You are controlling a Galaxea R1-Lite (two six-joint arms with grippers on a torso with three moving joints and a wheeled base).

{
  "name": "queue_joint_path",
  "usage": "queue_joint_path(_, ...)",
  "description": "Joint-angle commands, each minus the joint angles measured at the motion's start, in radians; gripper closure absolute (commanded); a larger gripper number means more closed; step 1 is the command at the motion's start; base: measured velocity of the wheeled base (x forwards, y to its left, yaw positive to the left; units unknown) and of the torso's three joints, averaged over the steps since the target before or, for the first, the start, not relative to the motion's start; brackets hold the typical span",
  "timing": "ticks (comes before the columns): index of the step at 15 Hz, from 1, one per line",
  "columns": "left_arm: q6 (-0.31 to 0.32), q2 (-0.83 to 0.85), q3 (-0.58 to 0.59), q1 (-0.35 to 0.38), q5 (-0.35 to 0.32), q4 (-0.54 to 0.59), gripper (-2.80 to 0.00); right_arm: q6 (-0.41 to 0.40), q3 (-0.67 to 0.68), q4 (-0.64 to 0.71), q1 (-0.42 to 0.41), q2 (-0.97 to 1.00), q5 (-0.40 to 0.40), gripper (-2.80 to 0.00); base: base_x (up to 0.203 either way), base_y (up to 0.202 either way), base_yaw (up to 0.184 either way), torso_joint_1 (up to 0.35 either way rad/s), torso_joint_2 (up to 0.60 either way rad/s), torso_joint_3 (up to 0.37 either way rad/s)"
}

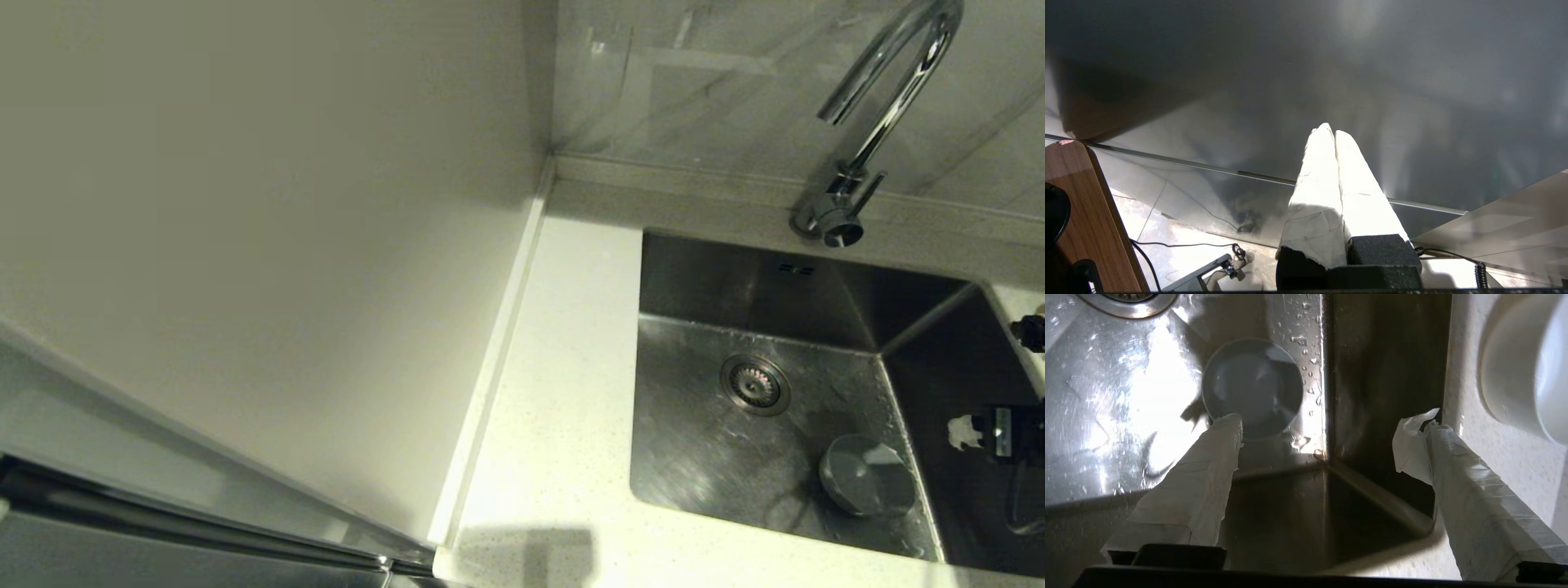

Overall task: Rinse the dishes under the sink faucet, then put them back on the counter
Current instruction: Put a bowl back to the table from the sink

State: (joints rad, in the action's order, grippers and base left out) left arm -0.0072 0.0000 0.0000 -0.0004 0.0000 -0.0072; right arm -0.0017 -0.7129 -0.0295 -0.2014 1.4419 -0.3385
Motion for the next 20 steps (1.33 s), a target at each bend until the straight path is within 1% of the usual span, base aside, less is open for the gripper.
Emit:
queue_joint_path(1, 0.0, 0.0, 0.003, 0.0, 0.0, 0.0, 0.0, -0.002, -0.021, -0.015, 0.002, 0.099, -0.001, -2.8, 0.0, 0.0, 0.0, 0.0, 0.0, 0.0)
queue_joint_path(5, 0.0, 0.0, 0.003, 0.0, 0.0, 0.0, 0.0, -0.001, 0.027, -0.039, 0.003, 0.285, 0.011, -2.8, 0.0, 0.0, 0.0, 0.0, 0.0, 0.0)
queue_joint_path(6, 0.0, 0.0, 0.003, 0.0, 0.0, 0.0, 0.0, -0.003, 0.04, -0.067, 0.003, 0.318, 0.003, -2.8, 0.0, 0.0, 0.0, 0.0, 0.0, 0.0)
queue_joint_path(7, 0.0, 0.0, 0.003, 0.0, 0.0, 0.0, 0.0, -0.017, 0.044, -0.093, 0.006, 0.328, -0.026, -2.8, 0.0, 0.0, 0.0, 0.0, 0.0, 0.0)
queue_joint_path(9, 0.0, 0.0, 0.003, 0.0, 0.0, 0.0, 0.0, -0.094, 0.052, -0.09, 0.033, 0.329, -0.093, -2.8, 0.0, 0.0, 0.0, 0.0, 0.0, 0.0)
queue_joint_path(11, 0.0, 0.0, 0.003, -0.001, 0.0, 0.0, 0.0, -0.113, 0.053, -0.086, 0.082, 0.327, -0.109, -2.8, 0.0, 0.0, 0.0, 0.0, 0.0, 0.0)
queue_joint_path(14, 0.0, 0.0, 0.003, 0.0, 0.0, 0.0, 0.0, -0.116, 0.06, -0.083, 0.171, 0.338, -0.152, -2.8, 0.0, 0.0, 0.0, 0.0, 0.0, 0.0)
queue_joint_path(16, 0.0, 0.0, 0.003, 0.0, 0.0, 0.0, 0.0, -0.114, 0.031, -0.097, 0.206, 0.389, -0.169, -2.8, 0.0, 0.0, 0.0, 0.0, 0.0, 0.0)
queue_joint_path(17, 0.0, 0.0, 0.003, 0.0, 0.0, 0.0, 0.0, -0.11, 0.009, -0.108, 0.216, 0.421, -0.192, -2.8, 0.0, 0.0, 0.0, 0.0, 0.0, 0.0)
queue_joint_path(18, 0.0, 0.0, 0.003, 0.0, 0.0, 0.0, 0.0, -0.098, -0.02, -0.131, 0.225, 0.464, -0.217, -2.8, 0.0, 0.0, 0.0, 0.0, 0.0, 0.0)
queue_joint_path(20, 0.0, 0.0, 0.003, -0.001, 0.0, 0.0, 0.0, -0.044, -0.103, -0.168, 0.234, 0.546, -0.267, -2.8, 0.0, 0.0, 0.0, 0.0, 0.0, 0.0)
